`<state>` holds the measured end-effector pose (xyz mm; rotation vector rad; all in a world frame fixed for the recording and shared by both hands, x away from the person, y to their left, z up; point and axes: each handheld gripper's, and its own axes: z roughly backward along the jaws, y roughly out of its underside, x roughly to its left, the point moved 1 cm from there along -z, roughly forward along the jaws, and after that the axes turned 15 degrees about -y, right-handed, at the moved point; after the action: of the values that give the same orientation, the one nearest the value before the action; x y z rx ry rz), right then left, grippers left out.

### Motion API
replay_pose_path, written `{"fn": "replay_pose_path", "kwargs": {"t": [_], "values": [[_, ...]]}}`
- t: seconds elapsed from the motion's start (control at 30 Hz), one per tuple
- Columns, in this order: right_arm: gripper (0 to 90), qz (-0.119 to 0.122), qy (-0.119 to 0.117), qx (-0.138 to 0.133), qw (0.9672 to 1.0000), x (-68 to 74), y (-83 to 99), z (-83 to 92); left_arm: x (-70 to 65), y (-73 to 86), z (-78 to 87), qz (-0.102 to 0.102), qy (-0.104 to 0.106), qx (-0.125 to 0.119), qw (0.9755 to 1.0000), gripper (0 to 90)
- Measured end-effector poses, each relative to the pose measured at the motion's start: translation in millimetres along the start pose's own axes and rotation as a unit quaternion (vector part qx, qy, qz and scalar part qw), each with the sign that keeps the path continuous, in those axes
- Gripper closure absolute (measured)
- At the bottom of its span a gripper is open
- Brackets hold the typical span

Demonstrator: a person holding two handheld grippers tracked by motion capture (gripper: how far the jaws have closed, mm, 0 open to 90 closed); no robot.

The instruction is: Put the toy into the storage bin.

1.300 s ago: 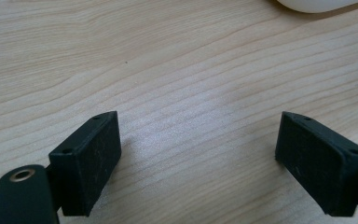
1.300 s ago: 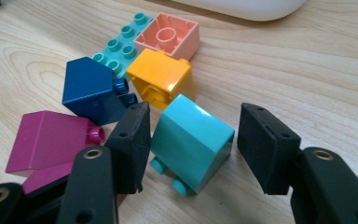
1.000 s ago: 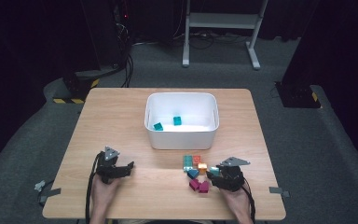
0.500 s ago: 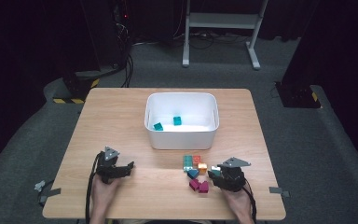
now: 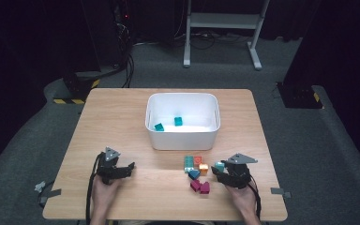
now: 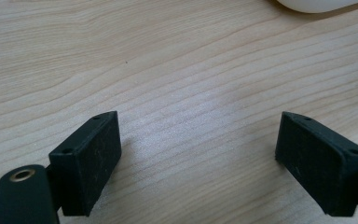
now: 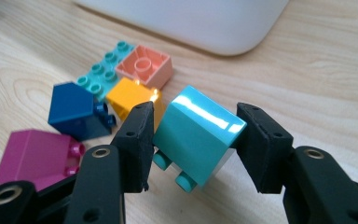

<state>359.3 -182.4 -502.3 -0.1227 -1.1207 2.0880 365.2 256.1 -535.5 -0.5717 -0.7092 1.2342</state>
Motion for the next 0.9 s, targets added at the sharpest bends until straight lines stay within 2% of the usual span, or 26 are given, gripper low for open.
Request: {"fn": "replay_pose_path", "kwargs": {"t": [0.1, 0.37, 0.53, 0.7, 0.9], "values": [[48.9, -0.002, -0.003, -0.008, 1.0, -0.2, -5.9, 2.3, 0.0, 0.0, 0.0, 0.0, 0.0, 0.0, 1.0, 14.3], [48.9, 0.015, -0.015, -0.018, 0.9996, 2.6, -22.6, 9.7, 0.1, 0.0, 0.0, 0.0, 0.0, 0.0, 1.0, 14.3], [48.8, 0.014, -0.026, -0.029, 0.9991, 2.6, -30.7, 16.0, 0.1, 0.0, 0.0, 0.0, 0.0, 0.0, 1.0, 14.3], [48.8, 0.022, -0.028, -0.033, 0.9988, 3.5, -37.8, 20.5, 0.0, 0.0, 0.0, 0.0, 0.0, 0.0, 1.0, 14.4], [48.8, 0.02, -0.032, -0.043, 0.9984, 4.5, -45.3, 25.4, 0.1, 0.0, -0.1, 0.0, 0.0, -0.001, 1.0, 14.3]]}}
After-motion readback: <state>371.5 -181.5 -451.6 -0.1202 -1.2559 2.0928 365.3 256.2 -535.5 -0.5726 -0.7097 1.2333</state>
